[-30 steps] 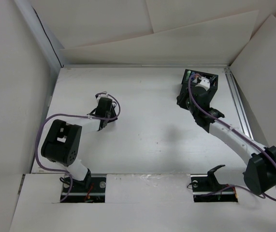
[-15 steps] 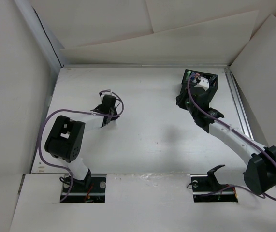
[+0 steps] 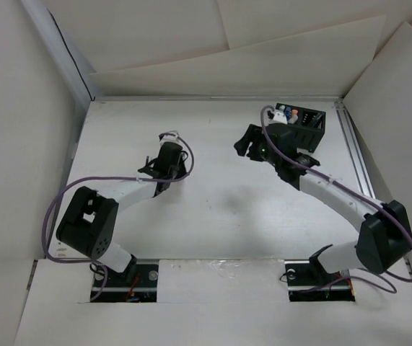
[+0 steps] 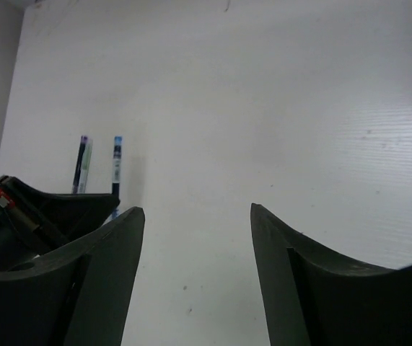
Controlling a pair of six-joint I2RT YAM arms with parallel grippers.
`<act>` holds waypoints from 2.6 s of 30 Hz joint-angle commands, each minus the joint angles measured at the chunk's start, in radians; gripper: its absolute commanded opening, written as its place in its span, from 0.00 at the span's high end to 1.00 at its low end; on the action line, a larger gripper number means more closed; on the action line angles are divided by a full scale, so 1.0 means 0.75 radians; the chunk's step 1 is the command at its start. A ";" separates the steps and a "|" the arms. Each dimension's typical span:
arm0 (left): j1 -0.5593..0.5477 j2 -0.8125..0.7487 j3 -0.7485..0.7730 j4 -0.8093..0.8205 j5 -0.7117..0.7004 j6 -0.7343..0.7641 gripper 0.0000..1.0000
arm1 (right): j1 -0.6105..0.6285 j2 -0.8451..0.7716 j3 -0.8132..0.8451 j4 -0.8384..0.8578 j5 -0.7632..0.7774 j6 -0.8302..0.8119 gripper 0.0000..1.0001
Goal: Sort the stationery into containers
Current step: Pick up the pen from the center of the board, then place the pen in the storage box.
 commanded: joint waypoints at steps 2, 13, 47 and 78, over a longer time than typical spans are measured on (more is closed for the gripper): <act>-0.149 -0.085 -0.001 0.097 0.077 0.014 1.00 | 0.069 0.078 0.076 0.087 -0.152 -0.002 0.33; -0.201 -0.163 -0.167 0.424 0.416 -0.039 1.00 | 0.069 0.262 0.090 0.187 -0.293 0.080 0.30; -0.201 -0.278 -0.243 0.596 0.649 0.002 0.41 | -0.032 0.330 -0.004 0.457 -0.373 0.219 1.00; -0.123 -0.415 -0.343 0.591 0.519 -0.020 0.29 | -0.747 0.624 0.812 0.054 0.734 -0.173 1.00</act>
